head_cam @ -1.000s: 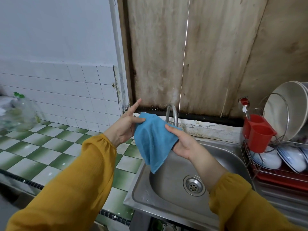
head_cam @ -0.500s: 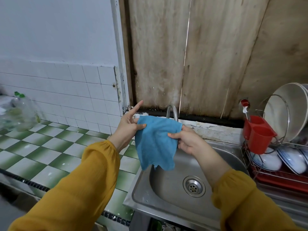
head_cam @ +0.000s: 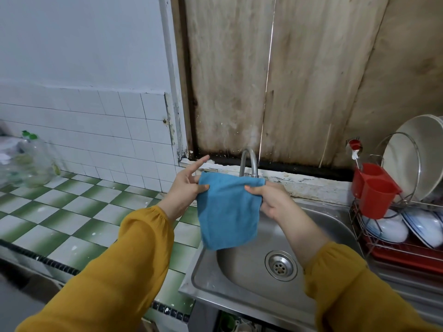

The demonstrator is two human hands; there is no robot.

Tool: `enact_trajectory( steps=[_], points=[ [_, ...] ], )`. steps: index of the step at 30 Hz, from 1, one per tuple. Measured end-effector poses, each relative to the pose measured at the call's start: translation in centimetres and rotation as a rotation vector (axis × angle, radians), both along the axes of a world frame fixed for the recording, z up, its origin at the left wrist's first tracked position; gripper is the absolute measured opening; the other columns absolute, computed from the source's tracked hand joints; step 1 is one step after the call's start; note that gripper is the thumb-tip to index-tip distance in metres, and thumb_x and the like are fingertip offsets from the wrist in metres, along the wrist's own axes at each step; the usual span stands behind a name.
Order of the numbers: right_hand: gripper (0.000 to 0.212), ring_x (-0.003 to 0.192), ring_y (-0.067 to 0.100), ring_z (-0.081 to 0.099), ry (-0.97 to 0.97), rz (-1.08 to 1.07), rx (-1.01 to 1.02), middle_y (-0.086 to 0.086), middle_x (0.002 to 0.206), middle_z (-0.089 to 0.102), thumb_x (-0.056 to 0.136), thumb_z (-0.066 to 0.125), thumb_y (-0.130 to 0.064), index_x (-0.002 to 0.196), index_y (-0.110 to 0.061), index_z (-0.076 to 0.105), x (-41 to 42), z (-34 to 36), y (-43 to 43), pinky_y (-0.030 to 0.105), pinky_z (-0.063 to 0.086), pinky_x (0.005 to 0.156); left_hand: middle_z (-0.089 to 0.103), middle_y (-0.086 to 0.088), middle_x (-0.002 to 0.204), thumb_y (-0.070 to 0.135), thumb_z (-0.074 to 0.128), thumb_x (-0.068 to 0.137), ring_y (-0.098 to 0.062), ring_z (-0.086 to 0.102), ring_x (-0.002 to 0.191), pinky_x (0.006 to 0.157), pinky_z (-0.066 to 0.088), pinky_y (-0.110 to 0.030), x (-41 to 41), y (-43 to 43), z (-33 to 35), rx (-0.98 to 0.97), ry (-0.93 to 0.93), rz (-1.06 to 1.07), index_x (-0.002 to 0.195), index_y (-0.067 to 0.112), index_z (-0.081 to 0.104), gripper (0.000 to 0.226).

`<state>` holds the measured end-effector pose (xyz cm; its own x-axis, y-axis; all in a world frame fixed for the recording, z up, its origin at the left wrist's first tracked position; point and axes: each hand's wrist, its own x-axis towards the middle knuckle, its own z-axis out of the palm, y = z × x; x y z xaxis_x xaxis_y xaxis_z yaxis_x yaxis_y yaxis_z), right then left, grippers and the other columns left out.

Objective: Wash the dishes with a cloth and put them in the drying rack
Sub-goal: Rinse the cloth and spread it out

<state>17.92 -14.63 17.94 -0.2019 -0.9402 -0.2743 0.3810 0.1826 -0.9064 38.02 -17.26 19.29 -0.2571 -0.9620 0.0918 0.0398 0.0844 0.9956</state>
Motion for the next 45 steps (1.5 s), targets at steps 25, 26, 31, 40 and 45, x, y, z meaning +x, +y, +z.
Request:
enact_trajectory(
  steps=[25, 26, 31, 40, 45],
  points=[
    [0.062, 0.1, 0.013, 0.068, 0.406, 0.243, -0.471, 0.001, 0.113, 0.069, 0.077, 0.071, 0.015, 0.125, -0.021, 0.056, -1.8, 2.3, 0.5, 0.032, 0.058, 0.083, 0.064, 0.0, 0.103, 0.021, 0.059, 0.097, -0.016, 0.061, 0.095, 0.076, 0.054, -0.03, -0.9, -0.4, 0.3, -0.086, -0.081, 0.175, 0.095, 0.022, 0.058, 0.002],
    [0.068, 0.103, 0.011, 0.067, 0.428, 0.319, -0.462, 0.001, 0.118, 0.067, 0.076, 0.068, 0.02, 0.13, -0.019, 0.052, -1.8, 2.4, 0.6, 0.03, 0.057, 0.084, 0.066, -0.002, 0.106, 0.022, 0.059, 0.097, -0.019, 0.064, 0.096, 0.077, 0.057, -0.038, -1.0, -0.4, 0.4, -0.021, -0.007, 0.19, 0.102, 0.019, 0.058, 0.006],
    [0.075, 0.109, 0.021, 0.065, 0.297, 0.28, -0.431, 0.001, 0.121, 0.064, 0.079, 0.055, 0.029, 0.137, -0.018, 0.046, -1.7, 2.4, 0.1, 0.033, 0.057, 0.084, 0.071, -0.013, 0.102, 0.003, 0.065, 0.085, -0.019, 0.072, 0.081, 0.073, 0.061, -0.031, -0.7, -0.7, 0.5, 0.366, 0.26, -0.079, 0.11, -0.001, 0.062, 0.026],
    [0.07, 0.101, 0.033, 0.068, -0.065, 0.441, -0.151, 0.017, 0.118, 0.066, 0.086, 0.044, 0.024, 0.139, -0.022, 0.046, -3.2, 3.3, -0.8, 0.043, 0.058, 0.082, 0.068, -0.001, 0.098, 0.013, 0.065, 0.082, -0.017, 0.068, 0.083, 0.066, 0.06, -0.034, -0.7, -1.2, -0.7, 0.473, 0.163, -0.164, 0.111, 0.017, 0.063, 0.029],
    [0.057, 0.089, 0.037, 0.066, 0.227, 0.281, -0.027, 0.021, 0.102, 0.067, 0.08, 0.04, 0.03, 0.13, 0.003, 0.05, -3.1, 3.9, -1.0, 0.045, 0.057, 0.079, 0.067, -0.013, 0.109, -0.008, 0.066, 0.081, -0.026, 0.068, 0.088, 0.069, 0.061, -0.034, -0.8, -0.9, -0.2, 0.457, 0.219, 0.024, 0.133, 0.01, 0.049, 0.058]
  ],
)
